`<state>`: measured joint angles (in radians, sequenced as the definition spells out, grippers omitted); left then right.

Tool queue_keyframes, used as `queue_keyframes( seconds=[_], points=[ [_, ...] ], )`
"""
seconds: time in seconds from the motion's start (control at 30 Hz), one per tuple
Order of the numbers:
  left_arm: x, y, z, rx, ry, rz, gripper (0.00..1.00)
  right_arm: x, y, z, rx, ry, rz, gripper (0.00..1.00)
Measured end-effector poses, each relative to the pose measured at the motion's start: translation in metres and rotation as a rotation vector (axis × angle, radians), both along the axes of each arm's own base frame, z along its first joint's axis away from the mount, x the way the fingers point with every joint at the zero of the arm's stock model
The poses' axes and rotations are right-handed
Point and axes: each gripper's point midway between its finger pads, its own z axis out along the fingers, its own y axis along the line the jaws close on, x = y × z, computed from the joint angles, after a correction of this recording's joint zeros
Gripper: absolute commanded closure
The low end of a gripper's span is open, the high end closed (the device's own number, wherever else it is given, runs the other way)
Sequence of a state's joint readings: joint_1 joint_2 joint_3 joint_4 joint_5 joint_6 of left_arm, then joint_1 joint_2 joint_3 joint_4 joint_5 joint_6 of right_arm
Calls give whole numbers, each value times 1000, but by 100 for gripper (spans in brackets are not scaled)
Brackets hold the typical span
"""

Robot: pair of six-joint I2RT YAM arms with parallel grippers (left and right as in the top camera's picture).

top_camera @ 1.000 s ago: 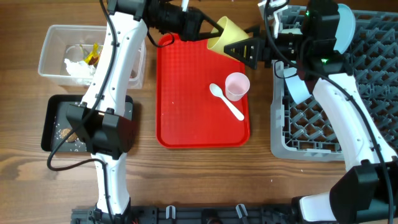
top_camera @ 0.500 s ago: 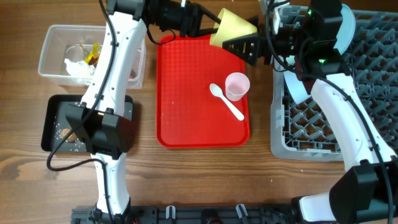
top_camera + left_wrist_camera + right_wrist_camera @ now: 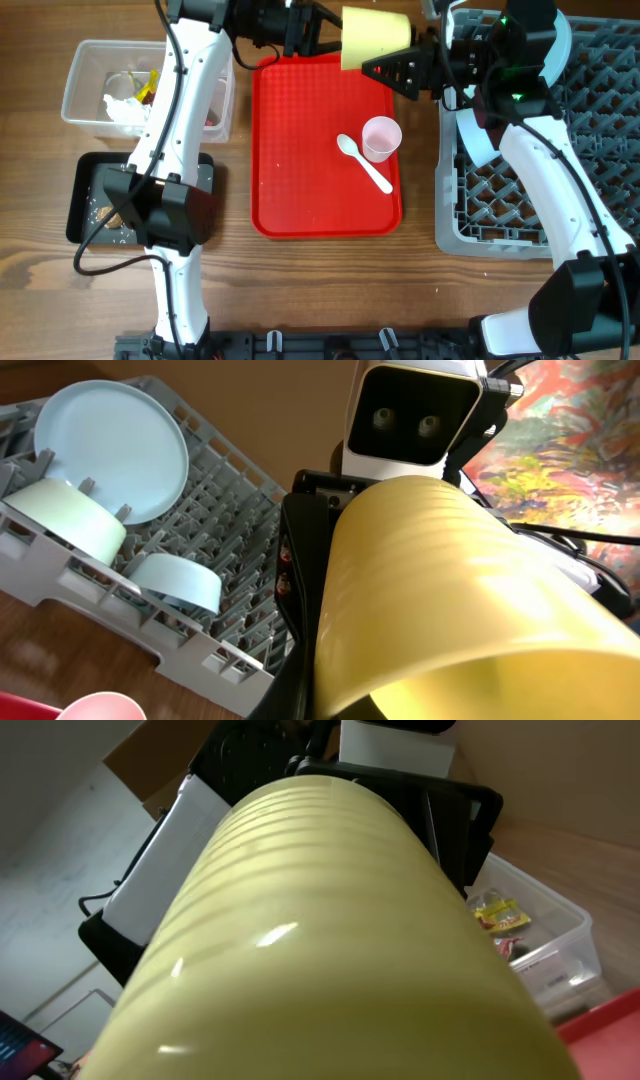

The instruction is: Sort waste into correct bins and load items into the dishwasher rack

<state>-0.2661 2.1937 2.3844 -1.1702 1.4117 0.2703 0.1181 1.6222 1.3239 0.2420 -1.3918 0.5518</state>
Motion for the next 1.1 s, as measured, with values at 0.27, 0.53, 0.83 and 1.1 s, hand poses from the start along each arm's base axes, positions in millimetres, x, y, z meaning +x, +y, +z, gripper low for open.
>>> queue_keyframes(
  seconds=[0.27, 0.53, 0.83, 1.1],
  points=[
    [1, 0, -2, 11, 5, 6, 96, 2, -2, 6, 8, -60, -8, 16],
    [-1, -3, -6, 32, 13, 8, 96, 9, -13, 11, 12, -102, -41, 25],
    [-2, -3, -6, 33, 17, 7, 96, 9, -15, 13, 14, -117, -45, 41],
    [-2, -3, -6, 32, 19, 7, 83, 9, -15, 13, 14, -118, -40, 46]
  ],
)
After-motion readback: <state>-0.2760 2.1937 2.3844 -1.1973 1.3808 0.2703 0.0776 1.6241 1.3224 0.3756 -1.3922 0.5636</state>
